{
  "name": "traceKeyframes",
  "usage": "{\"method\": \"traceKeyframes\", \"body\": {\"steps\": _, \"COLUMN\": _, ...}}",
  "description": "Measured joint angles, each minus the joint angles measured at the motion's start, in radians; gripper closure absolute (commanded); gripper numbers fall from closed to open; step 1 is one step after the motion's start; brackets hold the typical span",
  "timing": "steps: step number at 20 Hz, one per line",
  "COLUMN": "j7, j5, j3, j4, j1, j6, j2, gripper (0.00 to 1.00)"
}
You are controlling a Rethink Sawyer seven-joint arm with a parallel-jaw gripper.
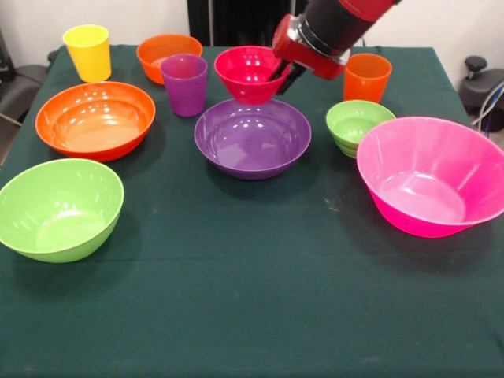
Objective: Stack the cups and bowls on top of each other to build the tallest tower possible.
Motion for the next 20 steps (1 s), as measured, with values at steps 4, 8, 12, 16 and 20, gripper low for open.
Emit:
{"method": "traceKeyframes", "body": {"steps": 4, "j7": 0.0, "j5": 0.01, "j3": 0.0, "j4": -0.066, "j1": -0.001, "j6": 0.034, "j2": 0.029, "gripper": 1.0}}
{"method": "traceKeyframes", "body": {"steps": 8, "j7": 0.0, "j5": 0.031, "j3": 0.001, "j4": -0.147, "j1": -0.004, "j6": 0.064, "j2": 0.067, "gripper": 1.0}}
{"method": "traceKeyframes", "body": {"steps": 12, "j7": 0.0, "j5": 0.041, "j3": 0.002, "j4": -0.219, "j1": -0.009, "j6": 0.096, "j2": 0.103, "gripper": 1.0}}
{"method": "traceKeyframes", "body": {"steps": 16, "j7": 0.0, "j5": 0.049, "j3": 0.003, "j4": -0.285, "j1": -0.019, "j6": 0.124, "j2": 0.136, "gripper": 1.0}}
{"method": "traceKeyframes", "body": {"steps": 20, "j7": 0.0, "j5": 0.063, "j3": 0.003, "j4": -0.357, "j1": -0.036, "j6": 0.145, "j2": 0.177, "gripper": 1.0}}
